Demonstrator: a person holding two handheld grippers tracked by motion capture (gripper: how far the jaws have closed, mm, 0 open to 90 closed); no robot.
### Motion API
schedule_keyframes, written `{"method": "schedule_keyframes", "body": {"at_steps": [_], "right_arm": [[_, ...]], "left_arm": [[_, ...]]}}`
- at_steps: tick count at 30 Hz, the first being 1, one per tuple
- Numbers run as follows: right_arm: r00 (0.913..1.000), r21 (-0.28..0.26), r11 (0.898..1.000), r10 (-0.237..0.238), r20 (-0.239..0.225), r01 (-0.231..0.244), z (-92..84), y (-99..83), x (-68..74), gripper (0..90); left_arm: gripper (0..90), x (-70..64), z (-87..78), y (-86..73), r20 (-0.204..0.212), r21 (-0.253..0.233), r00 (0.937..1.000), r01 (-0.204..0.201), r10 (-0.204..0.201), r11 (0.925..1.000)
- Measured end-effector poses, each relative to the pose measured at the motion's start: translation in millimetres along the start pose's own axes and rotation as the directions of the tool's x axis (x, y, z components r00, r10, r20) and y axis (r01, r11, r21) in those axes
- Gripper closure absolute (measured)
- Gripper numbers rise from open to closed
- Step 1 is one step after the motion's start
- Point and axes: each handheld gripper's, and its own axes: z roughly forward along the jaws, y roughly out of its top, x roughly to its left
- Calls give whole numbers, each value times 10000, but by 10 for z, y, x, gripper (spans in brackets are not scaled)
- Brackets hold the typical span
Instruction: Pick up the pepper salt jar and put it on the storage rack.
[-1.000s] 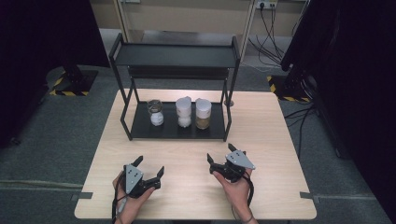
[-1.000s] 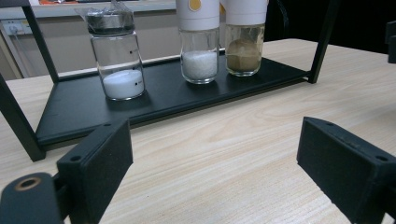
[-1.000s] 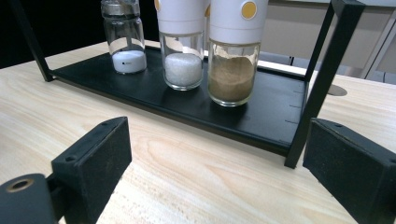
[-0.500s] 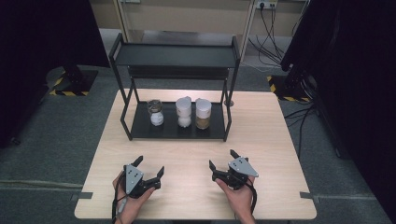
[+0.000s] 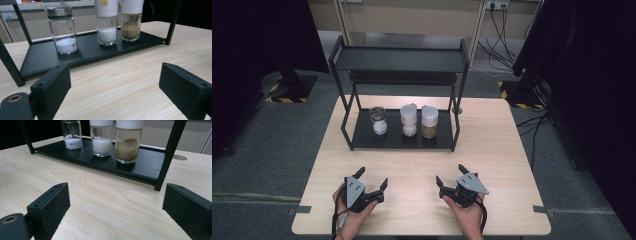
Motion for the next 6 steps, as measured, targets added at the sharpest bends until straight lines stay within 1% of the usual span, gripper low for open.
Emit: {"method": "schedule_keyframes", "body": {"at_steps": [6], "right_arm": [[9998, 6, 9998, 176, -66, -176, -1, 0, -24, 65]], "left_arm": [[95, 20, -3, -1, 80, -14, 9998, 168, -168, 9999]]}}
